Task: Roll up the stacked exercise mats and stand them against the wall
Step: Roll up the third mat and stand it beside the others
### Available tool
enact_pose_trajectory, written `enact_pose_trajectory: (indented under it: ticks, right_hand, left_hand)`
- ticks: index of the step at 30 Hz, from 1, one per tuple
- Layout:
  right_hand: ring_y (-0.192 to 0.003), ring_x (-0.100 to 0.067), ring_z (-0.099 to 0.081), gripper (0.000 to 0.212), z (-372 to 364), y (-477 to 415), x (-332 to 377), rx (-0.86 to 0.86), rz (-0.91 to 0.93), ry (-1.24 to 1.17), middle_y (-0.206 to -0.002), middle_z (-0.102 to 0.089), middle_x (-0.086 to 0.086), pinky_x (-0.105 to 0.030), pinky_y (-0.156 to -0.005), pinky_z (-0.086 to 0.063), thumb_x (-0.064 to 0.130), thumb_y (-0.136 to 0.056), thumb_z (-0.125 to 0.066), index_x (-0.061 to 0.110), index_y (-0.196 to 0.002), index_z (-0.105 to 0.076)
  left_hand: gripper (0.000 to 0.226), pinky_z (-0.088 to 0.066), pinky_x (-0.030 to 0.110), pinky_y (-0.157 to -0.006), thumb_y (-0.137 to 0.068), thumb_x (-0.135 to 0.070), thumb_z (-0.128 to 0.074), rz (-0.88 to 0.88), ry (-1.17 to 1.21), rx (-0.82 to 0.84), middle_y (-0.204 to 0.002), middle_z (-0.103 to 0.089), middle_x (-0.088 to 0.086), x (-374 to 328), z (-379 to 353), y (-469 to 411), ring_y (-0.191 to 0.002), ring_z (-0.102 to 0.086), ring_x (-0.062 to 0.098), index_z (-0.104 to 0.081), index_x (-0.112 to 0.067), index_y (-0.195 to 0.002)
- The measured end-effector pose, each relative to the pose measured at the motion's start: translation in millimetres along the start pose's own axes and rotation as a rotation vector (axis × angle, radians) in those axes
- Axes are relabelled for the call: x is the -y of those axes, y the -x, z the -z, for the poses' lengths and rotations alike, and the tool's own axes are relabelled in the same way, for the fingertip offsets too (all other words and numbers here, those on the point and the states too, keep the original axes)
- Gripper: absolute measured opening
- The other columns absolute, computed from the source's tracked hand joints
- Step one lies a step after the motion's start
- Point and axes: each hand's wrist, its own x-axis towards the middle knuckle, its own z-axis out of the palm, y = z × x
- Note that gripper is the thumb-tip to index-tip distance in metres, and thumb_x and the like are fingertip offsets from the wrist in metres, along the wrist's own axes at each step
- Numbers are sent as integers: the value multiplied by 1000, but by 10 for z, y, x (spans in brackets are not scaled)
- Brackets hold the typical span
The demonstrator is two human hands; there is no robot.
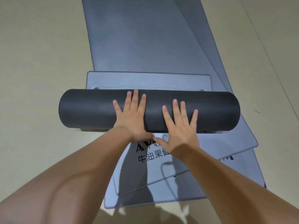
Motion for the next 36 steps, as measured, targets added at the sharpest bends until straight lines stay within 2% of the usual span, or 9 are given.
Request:
enact_pose_trajectory:
  ticks: [1,4,6,10,14,18,24,30,36]
  right_hand:
    - [-160,-41,8,122,-19,-9,-5,29,-7,14,-173,9,-18,-71,-122,3,81,-80,-59,22,-166,4]
    - [-153,-41,33,143,50,-236,-55,192,-37,63,-162,43,-16,-72,-121,9,80,-76,-68,27,-150,42]
    - [-150,-41,39,155,133,-458,-92,241,-52,80,-159,48,-15,-72,-120,12,78,-69,-77,27,-146,48]
    - [-155,-41,26,161,249,-882,-175,195,-67,105,-169,29,-15,-74,-120,4,76,-59,-84,27,-156,35]
    - [-158,-41,15,162,252,-1153,-230,185,-68,159,-172,17,-15,-75,-120,2,61,-56,-93,28,-160,26]
    - [-159,-39,0,151,298,-1338,-295,163,-44,154,-172,-2,-15,-75,-120,-4,45,-57,-92,30,-163,15]
    - [-152,-33,-25,133,468,-1382,-312,176,-33,130,-162,-30,-9,-72,-120,-16,49,-63,-90,33,-165,-5]
    - [-150,-34,-25,117,386,-873,-93,159,-96,120,-161,-31,-9,-72,-119,-15,34,-77,-85,34,-164,-7]
    - [-150,-35,-24,118,424,-118,131,262,-120,67,-161,-29,-8,-73,-118,-15,30,-76,-84,34,-162,-4]
  left_hand:
    - [152,12,73,-114,-56,-90,-65,0,-19,14,-164,34,7,18,73,-109,-150,33,29,24,-21,-158]
    - [151,8,73,-117,-55,-90,-67,1,-22,63,-167,27,5,73,315,-408,-154,25,30,19,-23,-160]
    - [151,4,75,-116,-54,-92,-66,19,-40,63,-167,26,7,93,403,-508,-154,24,32,21,-27,-159]
    - [158,3,78,-112,-47,-92,-69,26,-154,-21,-166,27,10,70,311,-524,-153,24,39,28,-32,-155]
    - [151,0,79,-113,-56,-73,-81,39,-154,-97,-167,19,14,93,290,-679,-154,19,40,24,-32,-156]
    - [143,-7,81,-111,-56,-61,-86,24,-183,-93,-167,-4,15,132,390,-856,-155,0,40,9,-31,-160]
    - [121,-19,82,-107,-57,-47,-87,-32,-173,-82,-139,-41,12,135,568,-861,-134,-36,37,-18,-29,-154]
    - [101,-24,80,-105,-68,-36,-80,-57,-227,-84,-128,-46,14,51,390,-457,-125,-41,38,-19,-27,-147]
    - [105,-23,78,-105,-69,-51,-81,-75,-233,-22,-129,-47,12,-23,139,234,-125,-41,37,-14,-28,-147]
